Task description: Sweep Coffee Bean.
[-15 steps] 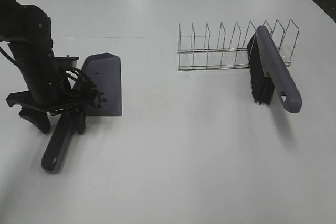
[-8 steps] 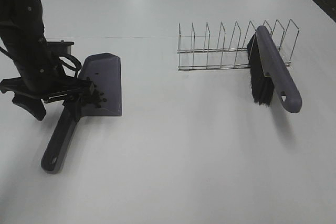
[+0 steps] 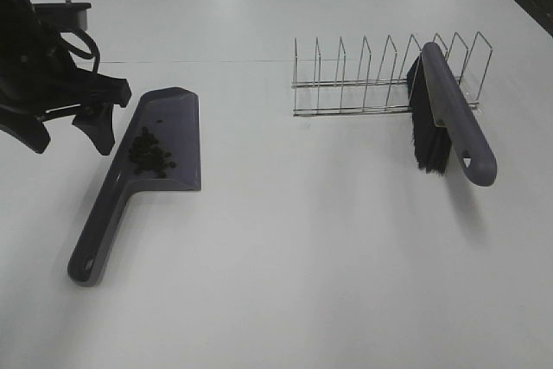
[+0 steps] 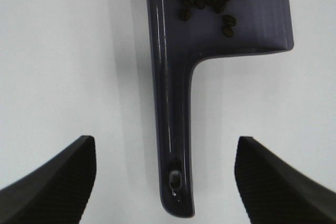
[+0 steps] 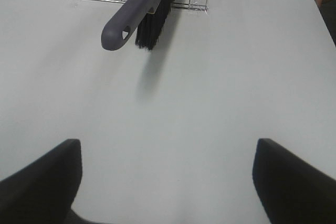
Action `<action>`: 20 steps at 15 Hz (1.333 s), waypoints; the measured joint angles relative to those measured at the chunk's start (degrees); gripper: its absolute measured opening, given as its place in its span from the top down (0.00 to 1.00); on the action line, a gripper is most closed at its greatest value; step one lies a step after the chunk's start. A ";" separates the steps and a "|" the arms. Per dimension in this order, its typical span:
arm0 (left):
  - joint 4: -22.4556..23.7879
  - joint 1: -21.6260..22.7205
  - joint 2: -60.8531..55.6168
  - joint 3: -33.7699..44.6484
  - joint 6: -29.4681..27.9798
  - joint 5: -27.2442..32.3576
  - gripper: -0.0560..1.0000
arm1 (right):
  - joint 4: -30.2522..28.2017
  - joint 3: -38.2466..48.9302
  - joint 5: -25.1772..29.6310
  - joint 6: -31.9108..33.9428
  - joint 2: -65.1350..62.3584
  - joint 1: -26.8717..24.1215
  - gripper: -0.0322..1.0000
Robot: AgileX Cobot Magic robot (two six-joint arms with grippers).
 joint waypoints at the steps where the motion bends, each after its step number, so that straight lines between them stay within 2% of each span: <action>1: 0.57 0.00 -1.55 0.00 0.00 1.66 0.31 | 0.00 0.00 0.00 0.00 0.00 0.00 0.22; 5: 4.70 0.00 -8.31 0.00 0.00 9.85 0.31 | 0.00 0.00 0.00 0.00 0.00 0.00 0.22; 14: 5.96 0.00 -25.04 1.20 0.00 11.00 0.31 | 0.00 0.00 0.00 0.00 0.00 0.00 0.22; 16: 6.25 0.00 -30.37 6.42 0.00 11.00 0.31 | 0.00 0.00 0.00 0.00 0.00 0.00 0.22; 20: 6.42 0.00 -43.60 23.38 0.00 11.06 0.30 | 0.00 0.00 0.00 -0.46 0.00 0.00 0.22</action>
